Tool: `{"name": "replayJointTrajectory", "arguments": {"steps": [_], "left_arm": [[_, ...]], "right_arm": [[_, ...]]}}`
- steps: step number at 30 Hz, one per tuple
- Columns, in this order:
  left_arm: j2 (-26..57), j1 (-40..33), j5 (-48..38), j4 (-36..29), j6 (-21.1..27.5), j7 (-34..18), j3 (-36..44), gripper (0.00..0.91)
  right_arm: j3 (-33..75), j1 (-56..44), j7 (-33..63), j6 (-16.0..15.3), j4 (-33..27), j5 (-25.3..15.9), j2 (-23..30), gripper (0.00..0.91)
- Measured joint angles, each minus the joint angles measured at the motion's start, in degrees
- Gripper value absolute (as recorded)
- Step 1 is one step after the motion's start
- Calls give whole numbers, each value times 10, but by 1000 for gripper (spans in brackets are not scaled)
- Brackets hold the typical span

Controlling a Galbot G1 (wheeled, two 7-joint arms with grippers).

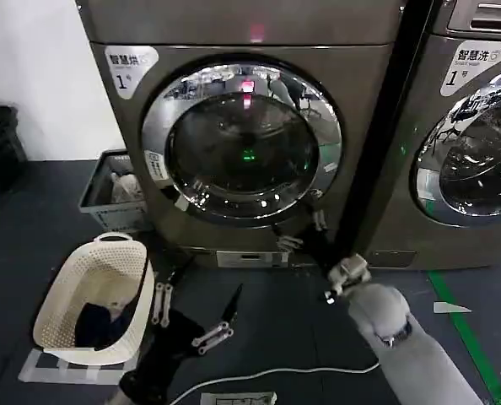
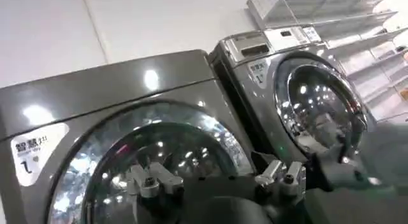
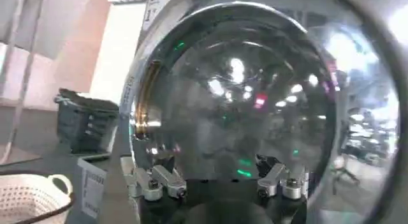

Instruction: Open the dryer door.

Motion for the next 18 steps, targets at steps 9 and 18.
{"name": "replayJointTrajectory", "arguments": {"steps": [9, 18], "left_arm": [[-5, 6, 7, -3, -3, 0, 0, 907], [-7, 9, 10, 4, -7, -1, 0, 907]], "right_arm": [[-59, 80, -7, 4, -55, 8, 23, 907], [-101, 134, -10, 7, -97, 16, 50, 907]]}}
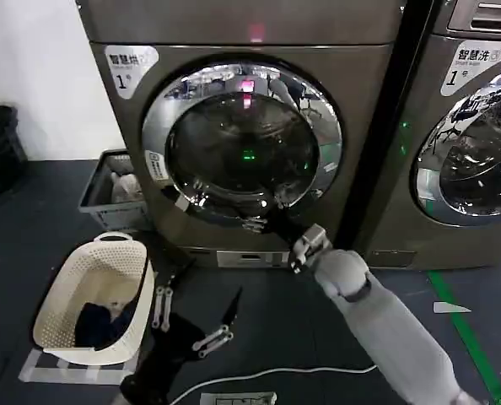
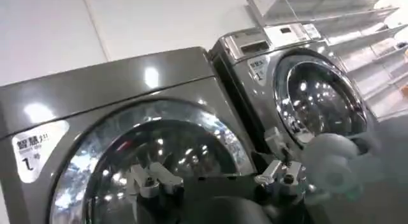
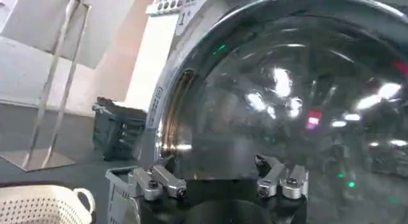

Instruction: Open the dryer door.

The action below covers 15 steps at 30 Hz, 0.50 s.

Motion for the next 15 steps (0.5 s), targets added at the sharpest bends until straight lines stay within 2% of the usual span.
{"name": "replayJointTrajectory", "arguments": {"steps": [15], "left_arm": [[4, -3, 0, 8, -4, 0, -1, 907]], "right_arm": [[-44, 65, 1, 0, -76, -1, 69, 907]]}}
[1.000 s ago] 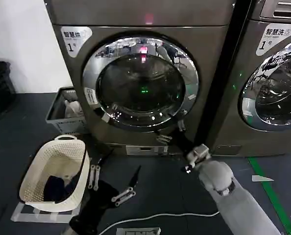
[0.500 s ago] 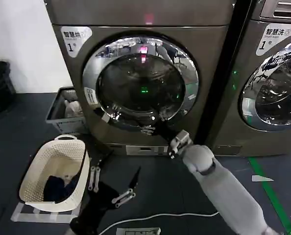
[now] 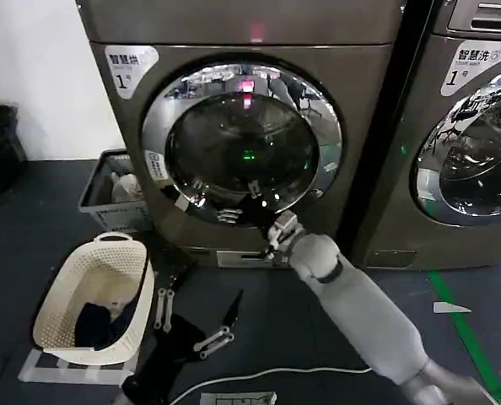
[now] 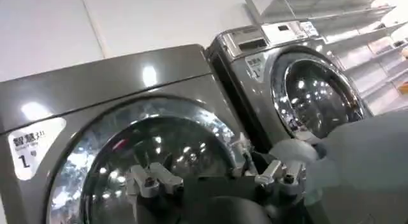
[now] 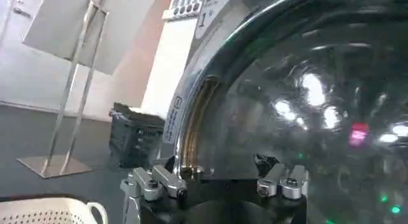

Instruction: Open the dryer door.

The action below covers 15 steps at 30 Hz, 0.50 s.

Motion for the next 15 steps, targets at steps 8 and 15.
{"name": "replayJointTrajectory", "arguments": {"steps": [8, 15], "left_arm": [[-1, -1, 0, 4, -4, 0, 0, 907], [-3, 0, 0, 6, -8, 0, 0, 907]], "right_arm": [[-13, 23, 5, 1, -34, -5, 27, 907], [-19, 39, 4, 11, -70, -17, 47, 907]]}}
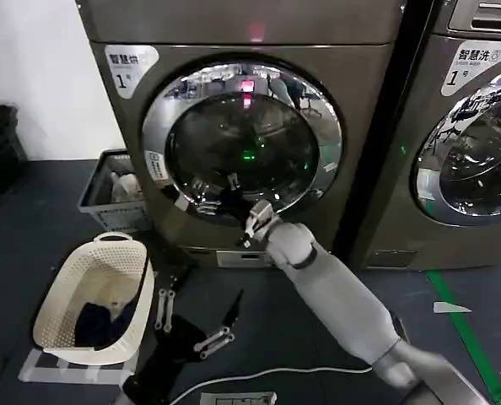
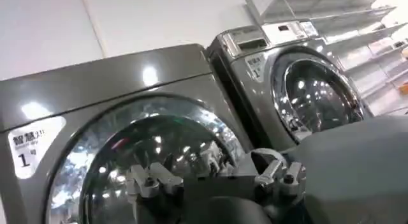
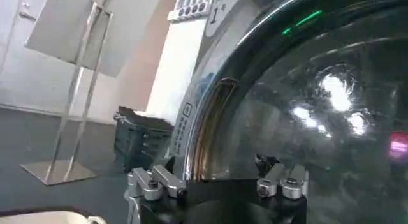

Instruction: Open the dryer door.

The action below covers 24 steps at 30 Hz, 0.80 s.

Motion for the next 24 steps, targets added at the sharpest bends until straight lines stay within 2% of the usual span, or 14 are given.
{"name": "replayJointTrajectory", "arguments": {"steps": [13, 24], "left_arm": [[-3, 3, 5, -1, -4, 1, -2, 907], [-4, 2, 7, 3, -6, 1, -3, 907]], "right_arm": [[-19, 30, -3, 7, -52, 0, 33, 907], [-39, 47, -7, 8, -69, 2, 52, 907]]}}
